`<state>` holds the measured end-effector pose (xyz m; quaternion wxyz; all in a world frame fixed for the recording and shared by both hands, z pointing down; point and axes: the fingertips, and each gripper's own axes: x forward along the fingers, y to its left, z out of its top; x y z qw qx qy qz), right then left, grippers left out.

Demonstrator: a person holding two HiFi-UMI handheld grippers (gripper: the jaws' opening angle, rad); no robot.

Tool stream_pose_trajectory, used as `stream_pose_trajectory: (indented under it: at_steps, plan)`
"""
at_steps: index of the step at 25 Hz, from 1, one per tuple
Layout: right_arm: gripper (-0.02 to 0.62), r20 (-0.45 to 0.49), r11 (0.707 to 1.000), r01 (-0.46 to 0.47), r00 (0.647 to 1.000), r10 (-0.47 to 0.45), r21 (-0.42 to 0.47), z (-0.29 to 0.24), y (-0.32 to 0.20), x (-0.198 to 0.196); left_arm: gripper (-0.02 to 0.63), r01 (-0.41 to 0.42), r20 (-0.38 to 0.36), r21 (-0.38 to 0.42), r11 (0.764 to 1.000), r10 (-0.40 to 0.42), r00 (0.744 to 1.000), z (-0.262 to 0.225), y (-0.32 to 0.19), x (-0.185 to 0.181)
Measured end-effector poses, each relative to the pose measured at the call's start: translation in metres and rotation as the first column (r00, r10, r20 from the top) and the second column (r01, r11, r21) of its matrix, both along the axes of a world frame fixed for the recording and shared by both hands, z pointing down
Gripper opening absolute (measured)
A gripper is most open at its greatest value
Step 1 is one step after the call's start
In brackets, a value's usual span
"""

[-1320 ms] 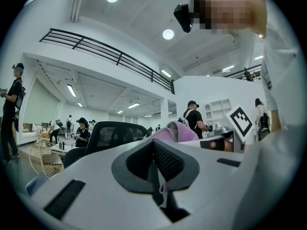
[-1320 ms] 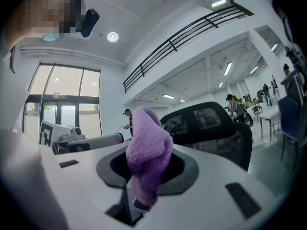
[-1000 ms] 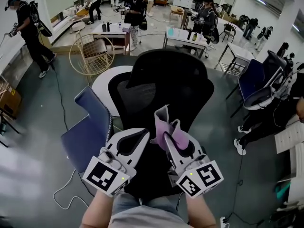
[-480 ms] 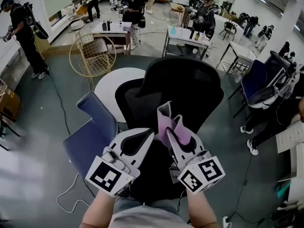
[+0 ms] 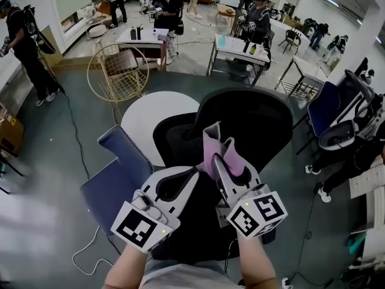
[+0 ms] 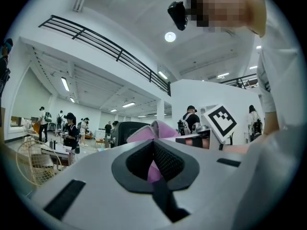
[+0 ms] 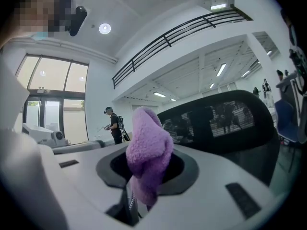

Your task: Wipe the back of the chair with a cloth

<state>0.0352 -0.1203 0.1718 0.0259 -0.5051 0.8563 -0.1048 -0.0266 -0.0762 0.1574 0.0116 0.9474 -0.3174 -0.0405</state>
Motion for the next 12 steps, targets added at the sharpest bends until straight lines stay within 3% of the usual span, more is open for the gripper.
stream_pose_trajectory:
  at_steps: [12]
  plan:
    - [0.110,-0.018,0.996,-0.082,0.996,0.083,0.037,-0.042,-0.081,0.002,0.011,-0.026,-0.014,-0.024,0.999,0.026,1.000,0.008,-0.028,-0.014]
